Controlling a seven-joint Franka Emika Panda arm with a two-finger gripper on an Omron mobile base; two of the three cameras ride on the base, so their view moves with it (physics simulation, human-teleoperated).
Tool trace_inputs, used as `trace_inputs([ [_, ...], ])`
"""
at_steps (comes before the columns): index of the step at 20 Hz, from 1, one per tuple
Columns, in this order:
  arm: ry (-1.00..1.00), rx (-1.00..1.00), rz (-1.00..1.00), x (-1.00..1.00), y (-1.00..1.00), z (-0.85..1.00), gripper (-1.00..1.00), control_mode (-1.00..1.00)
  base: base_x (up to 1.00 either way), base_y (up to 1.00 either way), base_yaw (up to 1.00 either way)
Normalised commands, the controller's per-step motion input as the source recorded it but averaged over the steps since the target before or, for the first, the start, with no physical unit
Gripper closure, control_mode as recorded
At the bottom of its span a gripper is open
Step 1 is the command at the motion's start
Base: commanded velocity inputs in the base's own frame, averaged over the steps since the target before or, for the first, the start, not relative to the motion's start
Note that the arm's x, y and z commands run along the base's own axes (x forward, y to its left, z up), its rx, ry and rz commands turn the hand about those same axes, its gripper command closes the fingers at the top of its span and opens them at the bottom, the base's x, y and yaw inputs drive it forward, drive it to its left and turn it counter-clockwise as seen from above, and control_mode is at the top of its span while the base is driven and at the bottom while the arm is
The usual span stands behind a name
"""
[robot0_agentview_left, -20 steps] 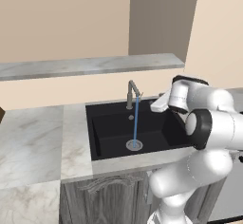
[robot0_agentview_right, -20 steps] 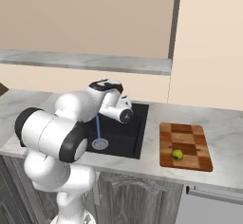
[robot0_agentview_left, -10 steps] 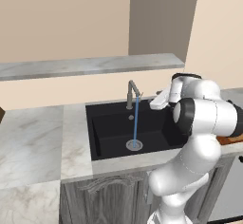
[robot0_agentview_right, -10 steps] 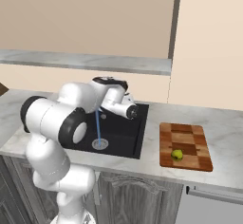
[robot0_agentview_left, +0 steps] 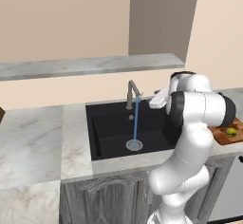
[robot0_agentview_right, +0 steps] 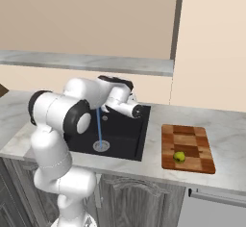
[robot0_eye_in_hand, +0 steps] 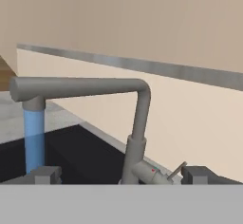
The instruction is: Pick the pear from the sink and place it on the cutting board to airdry. Then turn off the sink faucet.
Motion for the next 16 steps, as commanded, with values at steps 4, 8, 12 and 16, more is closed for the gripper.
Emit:
trace_inputs([
  [4,0.0,0.0,0.02,0.24,0.04,-0.2,-1.0,-1.0,0.0,0.0,0.0],
  [8,0.0,0.0,0.02,0.31,0.09,-0.19,-1.0,-1.0,0.0,0.0,0.0],
  [12,0.0,0.0,0.01,0.33,0.07,-0.17,-1.0,-1.0,0.0,0.0,0.0],
  [16,0.0,0.0,0.01,0.29,0.0,-0.14,-1.0,-1.0,0.0,0.0,0.0],
])
